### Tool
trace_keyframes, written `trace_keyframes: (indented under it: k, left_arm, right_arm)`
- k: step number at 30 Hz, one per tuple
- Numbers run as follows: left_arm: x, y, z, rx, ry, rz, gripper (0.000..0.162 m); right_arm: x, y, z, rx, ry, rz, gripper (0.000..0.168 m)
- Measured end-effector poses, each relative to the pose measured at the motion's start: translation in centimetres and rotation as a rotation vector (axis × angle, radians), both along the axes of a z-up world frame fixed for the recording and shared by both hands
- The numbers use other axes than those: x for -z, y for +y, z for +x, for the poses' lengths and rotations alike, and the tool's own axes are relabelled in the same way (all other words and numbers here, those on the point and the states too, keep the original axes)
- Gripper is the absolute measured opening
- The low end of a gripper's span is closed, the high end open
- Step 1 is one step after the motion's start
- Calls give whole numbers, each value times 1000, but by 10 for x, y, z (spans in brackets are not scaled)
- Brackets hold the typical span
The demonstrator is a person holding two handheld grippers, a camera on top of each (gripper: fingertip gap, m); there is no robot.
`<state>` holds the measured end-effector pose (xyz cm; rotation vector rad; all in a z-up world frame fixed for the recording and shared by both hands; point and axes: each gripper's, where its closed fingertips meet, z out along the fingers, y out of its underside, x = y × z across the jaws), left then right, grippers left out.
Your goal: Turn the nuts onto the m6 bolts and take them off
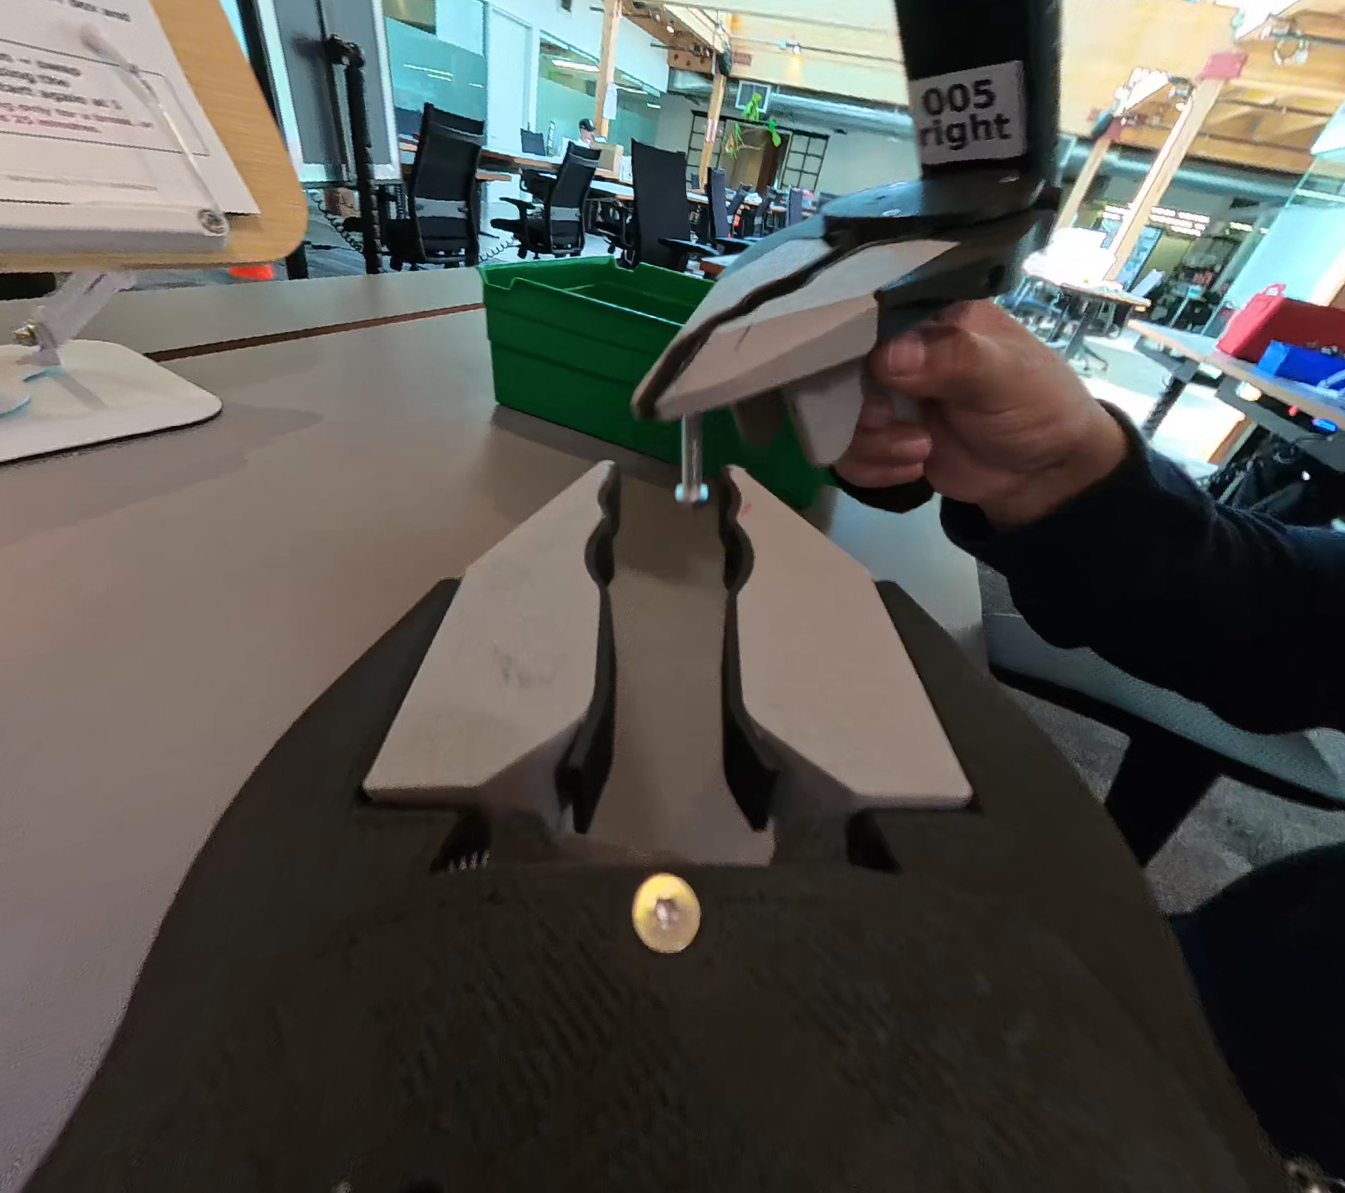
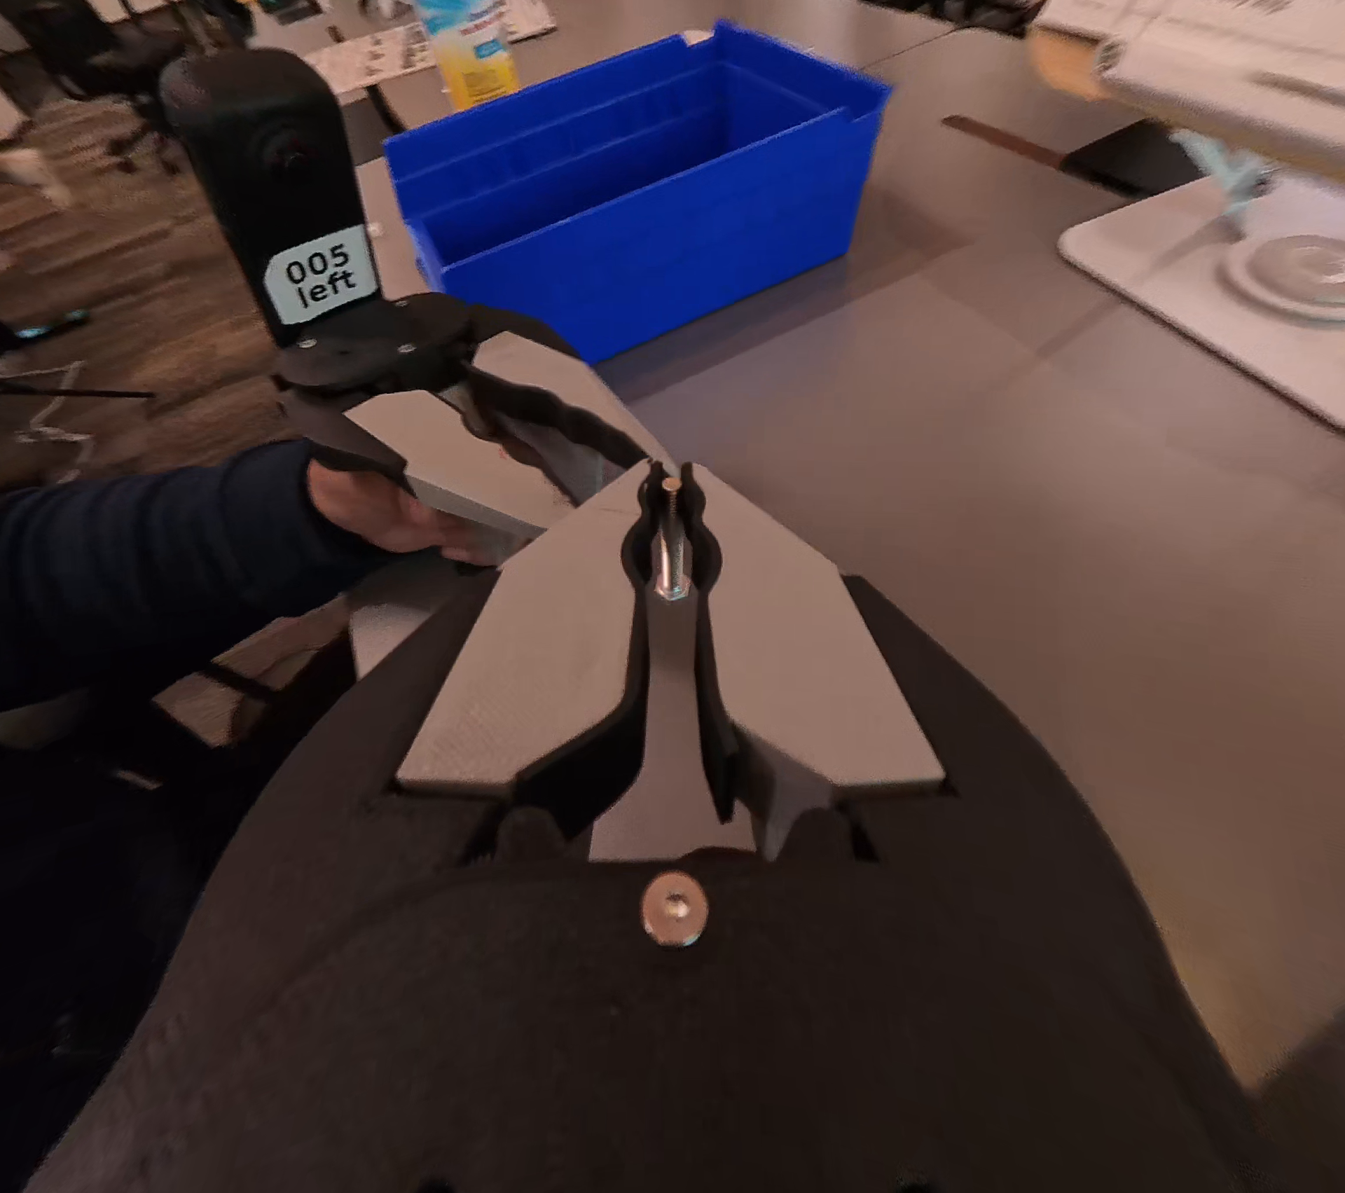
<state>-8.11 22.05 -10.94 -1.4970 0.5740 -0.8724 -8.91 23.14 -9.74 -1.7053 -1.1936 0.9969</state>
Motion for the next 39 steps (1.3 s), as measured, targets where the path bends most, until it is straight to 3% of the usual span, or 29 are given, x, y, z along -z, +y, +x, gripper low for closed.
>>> trace_keyframes:
  k: [3,5,7,10,13,17,22,25,28,30,32,35,37,39]
  left_arm:
    - [1,3,-3,-4,-20,-27,26]
    - [5,3,-2,-4,5,-33,26]
    - [9,3,1,-9,37,-29,26]
    - [13,3,4,-5,66,-36,26]
    - [14,4,4,-5,68,-42,25]
    - [15,4,4,-4,67,-48,25]
    - [9,-2,2,-21,87,25,26]
    - [5,-15,-7,-28,75,-8,28]
    - [-33,-37,-39,-92,23,9,30]
    - [-67,-43,-82,-233,52,49,25]
    - [-82,-33,-148,-480,159,9,21]
    - [-63,-12,-251,-752,373,-158,27]
    - [-23,3,-302,-814,450,-366,37]
    - [17,12,-336,-857,515,-553,34]
  right_arm:
    - [-36,40,38,147,-1,122,1]
    - [-64,93,86,338,-30,226,1]
    - [-73,157,149,574,-133,282,2]
    - [-50,217,222,763,-298,265,2]
    - [-21,231,254,838,-397,164,28]
    - [-58,203,222,763,-211,227,30]
    - [-77,99,108,320,11,154,35]
    - [-55,39,49,112,29,142,35]
    - [-15,17,15,54,-36,187,35]
    - [12,18,1,56,-76,210,34]
    - [34,16,-10,29,-88,175,34]
    - [56,22,-16,33,-110,157,34]
    - [65,24,-16,22,-153,159,36]
    - [61,29,-13,51,-144,187,35]
